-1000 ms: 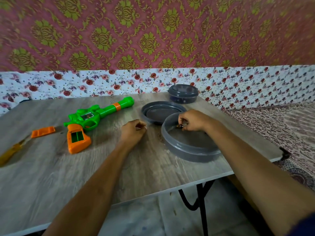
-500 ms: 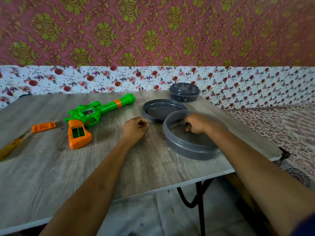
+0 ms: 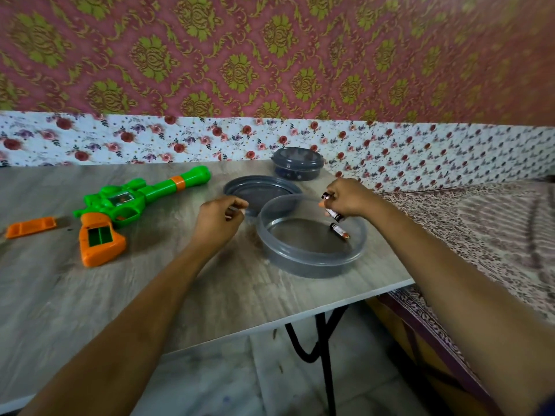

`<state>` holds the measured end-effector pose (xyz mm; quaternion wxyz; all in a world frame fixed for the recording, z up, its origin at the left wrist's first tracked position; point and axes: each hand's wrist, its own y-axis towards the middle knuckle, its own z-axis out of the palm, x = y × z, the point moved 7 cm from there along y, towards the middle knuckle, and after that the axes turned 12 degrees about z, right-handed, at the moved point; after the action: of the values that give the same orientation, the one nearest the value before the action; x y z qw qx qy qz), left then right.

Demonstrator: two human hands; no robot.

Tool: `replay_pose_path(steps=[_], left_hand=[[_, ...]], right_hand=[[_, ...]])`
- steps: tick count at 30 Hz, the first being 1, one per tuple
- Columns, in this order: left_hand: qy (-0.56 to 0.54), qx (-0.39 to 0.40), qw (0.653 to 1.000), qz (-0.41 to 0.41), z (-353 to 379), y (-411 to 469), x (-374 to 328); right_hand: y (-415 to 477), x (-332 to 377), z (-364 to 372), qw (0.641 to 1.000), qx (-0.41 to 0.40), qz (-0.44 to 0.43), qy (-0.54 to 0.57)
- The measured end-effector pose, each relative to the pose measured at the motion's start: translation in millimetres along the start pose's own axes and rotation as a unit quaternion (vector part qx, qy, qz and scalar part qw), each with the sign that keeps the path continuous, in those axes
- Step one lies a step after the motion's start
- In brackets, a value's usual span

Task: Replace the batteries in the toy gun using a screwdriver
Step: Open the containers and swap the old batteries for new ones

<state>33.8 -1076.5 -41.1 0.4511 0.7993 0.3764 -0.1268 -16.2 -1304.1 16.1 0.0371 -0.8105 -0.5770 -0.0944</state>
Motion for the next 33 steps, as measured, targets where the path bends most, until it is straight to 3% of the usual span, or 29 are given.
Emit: replay_pose_path(steps=[4,8,25,27,30,32,33], left_hand=[[0.025,0.036,0.999,0.032,10,-3,-3],[0.048,0.054,0.997,0.033,7,-8,4],[0.046,0.079,0.996,-0.006,9,-10,11],[0.044,0.075,0.996,-0.009,8,-10,12],[0.022,0.057,0.998,-0.014,6,-11,12],[-0.016,0.024,0.999,-0.033,1,-11,14],[-0.048,0.004,0.997,-0.052,-2,-11,15]], right_hand=[[-3,2,23,0.986,-0.015,0.000,-0.167],[-2,0,36,0.968,-0.043,0.008,-0.247],[-1,-2,41,0.968,-0.021,0.003,-0.249],[-3,-5,38,0.978,-0.025,0.006,-0.205],[-3,-10,26,0.999,-0.029,0.035,-0.004],[-8,-5,12,0.980,-0.017,0.039,0.192],[-11,0,7,0.950,-0.002,0.041,0.311]])
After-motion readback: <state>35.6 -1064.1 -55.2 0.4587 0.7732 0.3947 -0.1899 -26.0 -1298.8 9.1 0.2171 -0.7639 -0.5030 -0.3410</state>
